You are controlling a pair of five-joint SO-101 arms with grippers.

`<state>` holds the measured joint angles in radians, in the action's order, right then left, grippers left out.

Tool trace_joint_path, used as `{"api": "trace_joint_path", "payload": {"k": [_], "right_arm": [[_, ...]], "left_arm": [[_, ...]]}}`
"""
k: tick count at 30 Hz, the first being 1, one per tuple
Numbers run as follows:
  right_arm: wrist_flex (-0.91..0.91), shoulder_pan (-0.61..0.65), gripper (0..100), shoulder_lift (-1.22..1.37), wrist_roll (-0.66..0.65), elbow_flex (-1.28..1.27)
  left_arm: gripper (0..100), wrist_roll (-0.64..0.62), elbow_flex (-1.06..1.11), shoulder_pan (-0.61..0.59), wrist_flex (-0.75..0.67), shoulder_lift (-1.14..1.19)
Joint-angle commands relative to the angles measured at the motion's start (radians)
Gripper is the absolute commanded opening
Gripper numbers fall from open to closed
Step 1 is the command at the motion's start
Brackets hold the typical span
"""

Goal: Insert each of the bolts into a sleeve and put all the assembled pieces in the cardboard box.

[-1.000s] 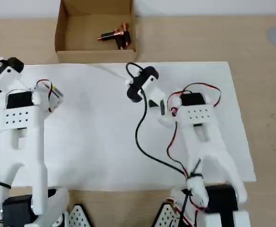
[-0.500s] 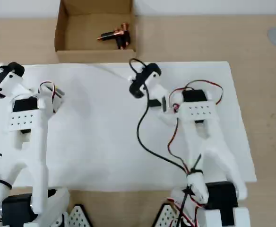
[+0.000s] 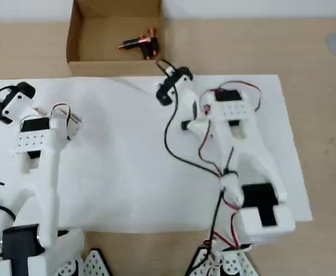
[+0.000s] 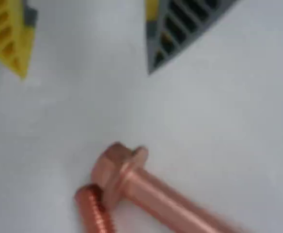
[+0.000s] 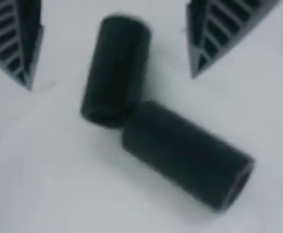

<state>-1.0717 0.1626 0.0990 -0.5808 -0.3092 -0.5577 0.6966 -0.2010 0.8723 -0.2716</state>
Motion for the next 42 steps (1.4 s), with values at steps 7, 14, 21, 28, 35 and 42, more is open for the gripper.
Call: {"api": "trace_joint_path", "payload": {"k": [7,14,21,28,35,42], "right_arm": [[-0.063,-0.077,25.0,0.071,0.008,0.147],[-0.086,-0.096,25.0,0.077,0.005,0.143],[-0.084,-0.096,25.0,0.151,0.008,0.134],[-0.078,-0.094,25.0,0.163,0.003,0.140],[-0.072,-0.091,24.9,0.166,-0.009,0.140],[-0.061,-0.058,24.9,0.166,-0.008,0.137]], "left_arm": [[17,0.005,-0.009,0.015,-0.046,0.005],[17,0.005,-0.011,0.015,-0.046,0.005],[17,0.005,-0.006,0.015,-0.046,0.007],[17,0.005,-0.006,0.015,-0.046,0.007],[17,0.005,-0.006,0.015,-0.046,0.007],[17,0.005,-0.006,0.015,-0.046,0.007]]}}
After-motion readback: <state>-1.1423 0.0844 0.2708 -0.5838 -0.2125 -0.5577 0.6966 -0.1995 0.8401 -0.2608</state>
